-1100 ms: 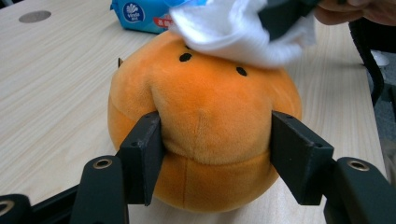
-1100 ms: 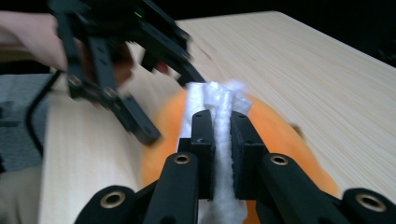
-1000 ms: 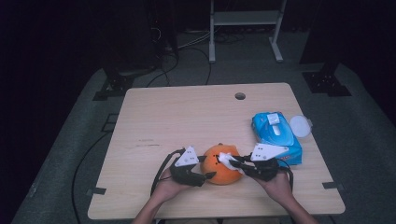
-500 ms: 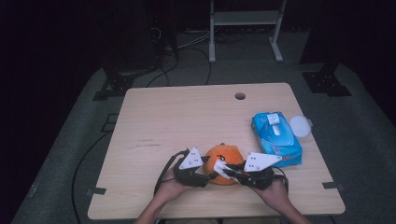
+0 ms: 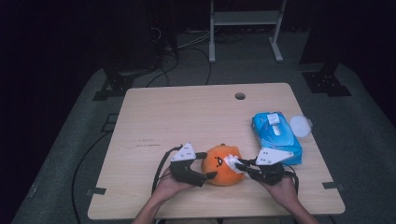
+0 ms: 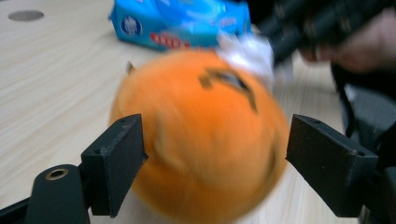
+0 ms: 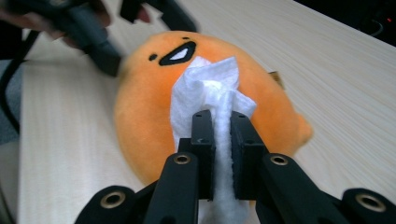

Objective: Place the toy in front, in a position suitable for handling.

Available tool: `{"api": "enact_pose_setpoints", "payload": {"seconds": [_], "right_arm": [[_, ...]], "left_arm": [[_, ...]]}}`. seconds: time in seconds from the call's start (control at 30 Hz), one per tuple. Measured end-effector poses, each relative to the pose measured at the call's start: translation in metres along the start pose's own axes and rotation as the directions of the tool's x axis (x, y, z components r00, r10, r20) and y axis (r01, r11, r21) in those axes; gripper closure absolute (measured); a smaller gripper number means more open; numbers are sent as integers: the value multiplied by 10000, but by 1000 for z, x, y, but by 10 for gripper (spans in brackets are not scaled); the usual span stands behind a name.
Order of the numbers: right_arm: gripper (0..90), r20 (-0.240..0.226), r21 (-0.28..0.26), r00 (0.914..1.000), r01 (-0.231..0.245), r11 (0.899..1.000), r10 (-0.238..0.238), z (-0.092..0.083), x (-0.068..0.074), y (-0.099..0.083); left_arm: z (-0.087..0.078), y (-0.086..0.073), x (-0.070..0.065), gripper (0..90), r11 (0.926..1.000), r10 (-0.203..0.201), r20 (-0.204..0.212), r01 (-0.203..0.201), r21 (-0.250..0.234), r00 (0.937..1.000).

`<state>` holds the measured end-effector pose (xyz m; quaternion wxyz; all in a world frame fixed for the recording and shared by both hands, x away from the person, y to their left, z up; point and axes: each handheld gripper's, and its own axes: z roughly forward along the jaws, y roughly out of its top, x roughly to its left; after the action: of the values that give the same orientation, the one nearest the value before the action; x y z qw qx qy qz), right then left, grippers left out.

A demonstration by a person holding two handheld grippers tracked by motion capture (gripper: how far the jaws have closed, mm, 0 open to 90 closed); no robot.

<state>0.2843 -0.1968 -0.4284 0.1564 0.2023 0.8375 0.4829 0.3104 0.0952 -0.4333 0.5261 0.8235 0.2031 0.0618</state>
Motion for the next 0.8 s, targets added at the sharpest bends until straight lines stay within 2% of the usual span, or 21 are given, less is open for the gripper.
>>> {"api": "enact_pose_setpoints", "payload": {"seconds": [0.07, 0.1, 0.2, 0.27, 0.4, 0.47, 0.53, 0.63, 0.8], "right_arm": [[808, -228, -48, 9996, 183, 9998, -184, 2, 8, 5], [807, -339, -35, 9989, 310, 9995, -311, 3, 12, 7], [807, -731, 29, 9960, 510, 9987, -507, 7, 20, 8], [806, -836, 93, 9955, 450, 9989, -441, 6, 20, 5], [807, -688, 177, 9976, 42, 9998, -30, -3, 8, -6], [807, -591, 132, 9973, -429, 9990, 436, -8, 0, -10], [807, -325, 68, 9970, -702, 9975, 703, -9, -10, -12], [807, -96, 11, 9945, -1045, 9945, 1045, -3, -25, -11], [807, 136, -189, 9925, -1209, 9925, 1211, 16, -41, 0]], "left_arm": [[4, -2, -2, 234, 9989, 310, -308, -299, 353, 9990], [4, -3, -1, 260, 9985, 411, -370, -396, 385, 9985], [2, -5, 0, 308, 9967, 606, -471, -579, 566, 9970], [1, -6, 1, 322, 9962, 624, -493, -592, 645, 9968], [-1, -8, 4, 339, 9956, 663, -405, -634, 687, 9970], [-1, -9, 3, 347, 9944, 821, -398, -792, 698, 9958], [0, -9, 1, 354, 9918, 1070, -324, -1045, 733, 9937], [1, -9, -2, 360, 9869, 1443, -218, -1423, 755, 9893], [0, -10, -4, 364, 9816, 1761, -38, -1753, 760, 9844]]}}
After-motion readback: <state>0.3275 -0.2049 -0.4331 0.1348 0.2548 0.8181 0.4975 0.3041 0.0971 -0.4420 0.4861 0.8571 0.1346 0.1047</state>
